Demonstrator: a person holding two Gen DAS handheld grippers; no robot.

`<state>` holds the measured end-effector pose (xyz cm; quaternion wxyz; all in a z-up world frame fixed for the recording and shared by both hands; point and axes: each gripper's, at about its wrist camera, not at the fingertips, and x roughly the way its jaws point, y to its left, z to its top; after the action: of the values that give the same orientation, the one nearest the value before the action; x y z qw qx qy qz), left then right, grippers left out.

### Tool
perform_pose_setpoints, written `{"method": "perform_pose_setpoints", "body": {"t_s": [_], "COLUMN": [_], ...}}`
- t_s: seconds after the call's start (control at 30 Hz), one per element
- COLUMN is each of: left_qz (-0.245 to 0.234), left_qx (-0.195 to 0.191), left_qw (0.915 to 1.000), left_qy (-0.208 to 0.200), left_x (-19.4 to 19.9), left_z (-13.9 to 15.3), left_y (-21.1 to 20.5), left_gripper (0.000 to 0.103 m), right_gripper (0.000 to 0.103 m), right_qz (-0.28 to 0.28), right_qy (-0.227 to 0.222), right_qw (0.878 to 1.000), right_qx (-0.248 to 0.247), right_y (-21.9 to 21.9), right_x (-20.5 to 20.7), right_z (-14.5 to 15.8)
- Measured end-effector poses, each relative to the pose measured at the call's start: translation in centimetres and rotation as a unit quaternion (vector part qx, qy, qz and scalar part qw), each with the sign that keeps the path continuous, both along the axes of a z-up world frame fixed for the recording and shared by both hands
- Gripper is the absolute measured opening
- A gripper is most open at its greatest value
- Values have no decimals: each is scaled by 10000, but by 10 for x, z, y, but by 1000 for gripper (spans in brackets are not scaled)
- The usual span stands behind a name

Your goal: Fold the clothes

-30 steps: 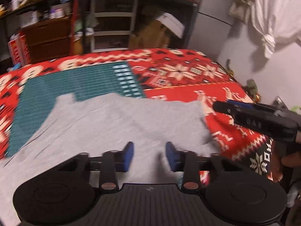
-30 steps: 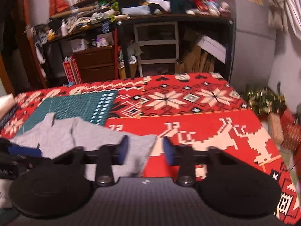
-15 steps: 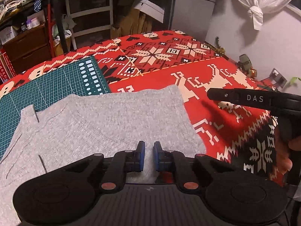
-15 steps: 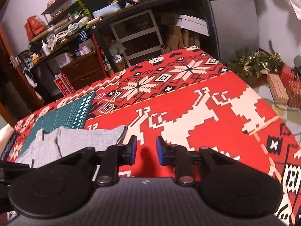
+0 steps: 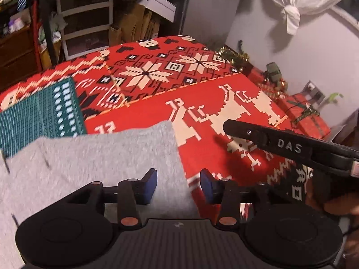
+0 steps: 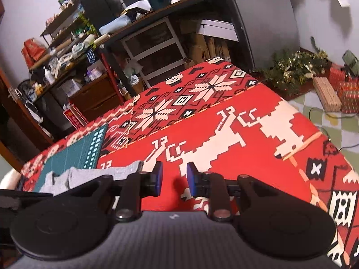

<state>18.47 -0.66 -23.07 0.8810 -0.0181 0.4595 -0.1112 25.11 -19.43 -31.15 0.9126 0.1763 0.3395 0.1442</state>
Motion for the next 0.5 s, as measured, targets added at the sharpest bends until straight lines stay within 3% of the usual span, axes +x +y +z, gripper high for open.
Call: {"method": "perform_pose_setpoints", "body": {"t_s": [0.3, 0.4, 0.5], "left_qz": [-66, -37, 31], "left_qx": [600, 741, 858], "left_qw": [9981, 9972, 9963], "left_qy": [81, 50, -36], "left_x": [28, 32, 33], "left_z": [-10, -13, -14], "left_y": [-22, -27, -30], "left_gripper": [42, 34, 16], "right_gripper": [31, 31, 31], "right_qz": [-130, -153, -157], "right_qy": [-65, -63, -79], "right_qw": [9999, 9998, 9997], "right_qx": [74, 123, 156], "right_y": [-6, -7, -6], "right_x": [-2, -3, -3], "right_z": [0, 0, 0]}}
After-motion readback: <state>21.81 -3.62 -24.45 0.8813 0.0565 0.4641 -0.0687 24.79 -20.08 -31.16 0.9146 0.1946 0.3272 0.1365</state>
